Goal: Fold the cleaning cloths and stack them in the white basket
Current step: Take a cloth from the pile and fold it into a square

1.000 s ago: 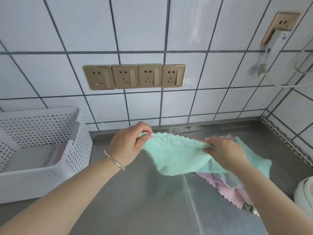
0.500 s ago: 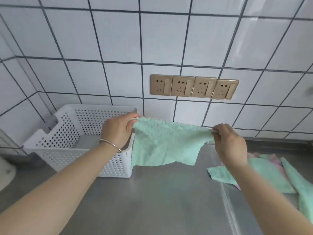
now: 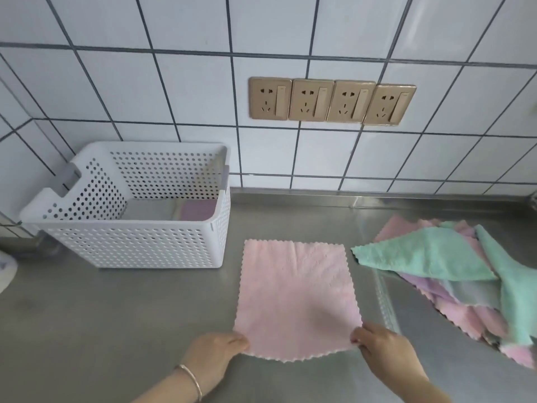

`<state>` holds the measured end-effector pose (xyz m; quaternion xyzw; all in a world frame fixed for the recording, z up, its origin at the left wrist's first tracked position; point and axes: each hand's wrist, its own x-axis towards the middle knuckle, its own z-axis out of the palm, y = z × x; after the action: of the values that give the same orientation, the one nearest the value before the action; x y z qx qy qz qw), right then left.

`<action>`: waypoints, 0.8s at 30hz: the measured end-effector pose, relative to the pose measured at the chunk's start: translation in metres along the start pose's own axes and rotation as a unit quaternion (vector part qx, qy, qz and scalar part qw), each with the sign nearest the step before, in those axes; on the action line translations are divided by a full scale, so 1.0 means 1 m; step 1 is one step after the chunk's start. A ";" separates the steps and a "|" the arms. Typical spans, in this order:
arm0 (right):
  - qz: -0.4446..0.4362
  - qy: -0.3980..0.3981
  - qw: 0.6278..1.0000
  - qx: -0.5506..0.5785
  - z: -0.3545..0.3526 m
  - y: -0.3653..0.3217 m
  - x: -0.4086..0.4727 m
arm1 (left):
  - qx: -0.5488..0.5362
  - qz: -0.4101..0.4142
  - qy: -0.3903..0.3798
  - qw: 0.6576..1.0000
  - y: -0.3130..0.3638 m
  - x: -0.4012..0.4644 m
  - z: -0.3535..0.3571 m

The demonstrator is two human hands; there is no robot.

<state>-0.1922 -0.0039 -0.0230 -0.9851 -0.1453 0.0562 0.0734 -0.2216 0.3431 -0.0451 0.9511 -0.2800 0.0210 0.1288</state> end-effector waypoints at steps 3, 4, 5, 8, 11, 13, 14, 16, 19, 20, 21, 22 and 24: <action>0.003 -0.076 0.997 0.010 0.022 0.003 -0.015 | 0.051 0.026 0.012 0.998 0.002 -0.021 0.024; 0.000 -0.110 0.994 0.003 0.021 0.000 -0.020 | 0.057 0.024 0.010 0.998 0.004 -0.026 0.027; -0.018 -0.140 0.990 -0.007 0.017 -0.002 -0.021 | 0.054 0.026 -0.010 0.998 0.007 -0.030 0.026; -0.048 -0.254 0.966 -0.008 0.001 -0.009 -0.023 | 0.004 0.045 -0.105 0.993 0.014 -0.035 0.016; 0.034 -0.296 0.953 0.052 -0.012 -0.011 -0.009 | -0.017 -0.017 -0.095 0.995 0.019 -0.026 0.008; 0.101 -0.243 0.961 0.088 -0.013 -0.007 0.009 | -0.059 -0.188 -0.055 0.979 0.010 0.001 0.006; 0.147 -0.209 0.960 0.111 -0.010 -0.003 0.020 | -0.113 -0.308 -0.058 0.943 0.003 0.018 0.003; 0.250 -0.154 0.943 0.154 -0.003 0.005 0.043 | -0.262 -0.486 -0.021 0.833 -0.015 0.050 0.004; 0.354 -0.123 0.904 0.206 0.009 0.012 0.073 | -0.383 -0.580 0.036 0.718 -0.032 0.085 0.008; 0.378 -0.122 0.892 0.213 0.012 0.011 0.079 | -0.377 -0.585 0.027 0.718 -0.031 0.093 0.008; 0.397 -0.119 0.882 0.222 0.016 0.010 0.084 | -0.353 -0.587 0.009 0.728 -0.030 0.098 0.009; 0.409 -0.113 0.876 0.229 0.020 0.009 0.088 | -0.313 -0.591 -0.008 0.743 -0.029 0.102 0.011; 0.429 -0.095 0.868 0.233 0.028 0.009 0.093 | -0.267 -0.593 -0.018 0.759 -0.028 0.110 0.017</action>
<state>-0.1053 0.0182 -0.0604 -0.8945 0.3029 0.2075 0.2550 -0.1148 0.3033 -0.0556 0.8542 0.3434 -0.1522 0.3596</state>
